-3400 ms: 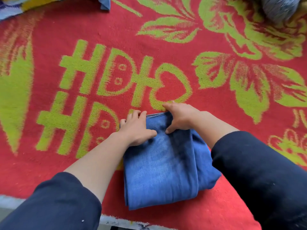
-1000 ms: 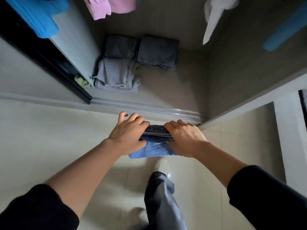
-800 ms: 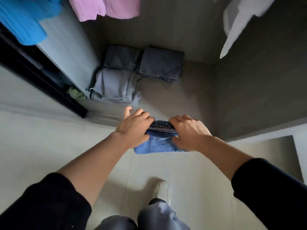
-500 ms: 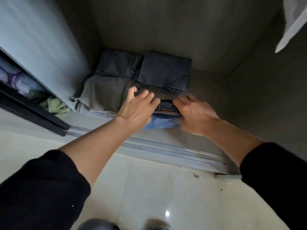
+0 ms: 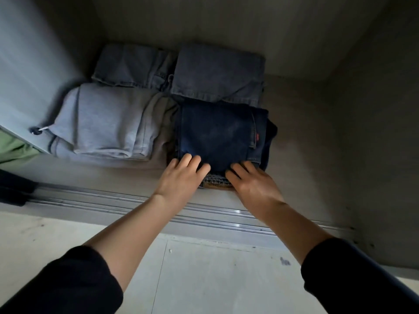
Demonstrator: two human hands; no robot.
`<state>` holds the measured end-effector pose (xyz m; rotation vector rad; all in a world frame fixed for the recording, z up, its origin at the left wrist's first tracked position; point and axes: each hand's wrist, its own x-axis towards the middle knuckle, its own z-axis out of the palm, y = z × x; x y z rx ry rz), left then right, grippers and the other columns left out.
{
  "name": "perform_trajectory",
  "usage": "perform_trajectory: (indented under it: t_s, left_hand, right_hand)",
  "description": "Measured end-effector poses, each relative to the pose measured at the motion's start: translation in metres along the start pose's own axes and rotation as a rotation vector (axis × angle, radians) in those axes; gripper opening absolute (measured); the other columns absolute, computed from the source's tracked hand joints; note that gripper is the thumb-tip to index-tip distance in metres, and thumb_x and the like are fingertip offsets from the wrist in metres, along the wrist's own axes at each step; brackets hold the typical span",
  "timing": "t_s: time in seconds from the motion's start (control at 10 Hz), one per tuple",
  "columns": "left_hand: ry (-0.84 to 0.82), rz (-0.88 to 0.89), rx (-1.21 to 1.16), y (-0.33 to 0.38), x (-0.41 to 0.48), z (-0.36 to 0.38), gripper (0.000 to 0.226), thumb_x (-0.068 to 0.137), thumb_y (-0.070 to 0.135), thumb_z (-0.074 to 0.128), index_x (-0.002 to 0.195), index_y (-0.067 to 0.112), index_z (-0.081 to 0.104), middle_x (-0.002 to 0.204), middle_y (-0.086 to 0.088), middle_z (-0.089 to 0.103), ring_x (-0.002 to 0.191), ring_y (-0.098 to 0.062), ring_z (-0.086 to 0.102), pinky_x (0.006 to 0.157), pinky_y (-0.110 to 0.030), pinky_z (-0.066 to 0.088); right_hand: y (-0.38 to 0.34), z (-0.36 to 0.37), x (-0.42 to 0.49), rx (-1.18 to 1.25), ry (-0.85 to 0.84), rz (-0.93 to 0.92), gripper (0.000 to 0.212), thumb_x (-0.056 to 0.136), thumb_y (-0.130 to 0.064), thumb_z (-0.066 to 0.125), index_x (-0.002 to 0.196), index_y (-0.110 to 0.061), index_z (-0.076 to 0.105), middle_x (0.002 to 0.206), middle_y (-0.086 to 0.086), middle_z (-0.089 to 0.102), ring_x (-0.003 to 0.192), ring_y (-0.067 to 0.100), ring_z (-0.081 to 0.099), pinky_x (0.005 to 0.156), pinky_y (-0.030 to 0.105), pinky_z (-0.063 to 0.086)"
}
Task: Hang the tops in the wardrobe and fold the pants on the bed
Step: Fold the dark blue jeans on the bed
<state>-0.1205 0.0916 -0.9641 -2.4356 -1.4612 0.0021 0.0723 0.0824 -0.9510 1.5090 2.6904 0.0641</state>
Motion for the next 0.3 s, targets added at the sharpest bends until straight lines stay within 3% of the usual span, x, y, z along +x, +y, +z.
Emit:
perform_trajectory:
  t_s: [0.1, 0.2, 0.3]
  left_hand:
    - [-0.028, -0.072, -0.043, -0.006, 0.012, -0.003, 0.044, 0.061, 0.007, 0.076, 0.102, 0.019, 0.065, 0.092, -0.003, 0.062, 0.09, -0.024, 0.06, 0.065, -0.033, 0.047]
    - [-0.217, -0.148, -0.239, -0.007, 0.011, 0.0, 0.05, 0.079, 0.008, 0.06, 0.125, 0.022, 0.045, 0.12, -0.001, 0.046, 0.116, -0.024, 0.04, 0.084, -0.033, 0.035]
    - [-0.348, -0.195, -0.451, -0.013, 0.005, -0.019, 0.056, 0.082, 0.01, 0.056, 0.133, 0.024, 0.037, 0.131, 0.002, 0.037, 0.121, -0.022, 0.03, 0.096, -0.033, 0.033]
  right_hand:
    - [0.003, -0.002, 0.011, 0.03, -0.026, 0.025, 0.051, 0.074, -0.003, 0.072, 0.123, -0.012, 0.061, 0.121, 0.005, 0.061, 0.112, 0.024, 0.056, 0.084, 0.033, 0.052]
    - [0.006, 0.002, 0.014, 0.192, -0.216, 0.105, 0.064, 0.09, -0.02, 0.056, 0.148, -0.019, 0.03, 0.15, -0.002, 0.032, 0.135, 0.02, 0.028, 0.107, 0.033, 0.033]
    - [0.006, -0.021, 0.009, 0.366, -0.344, 0.186, 0.074, 0.092, -0.025, 0.055, 0.153, -0.022, 0.015, 0.16, -0.006, 0.013, 0.145, 0.018, 0.012, 0.116, 0.031, 0.021]
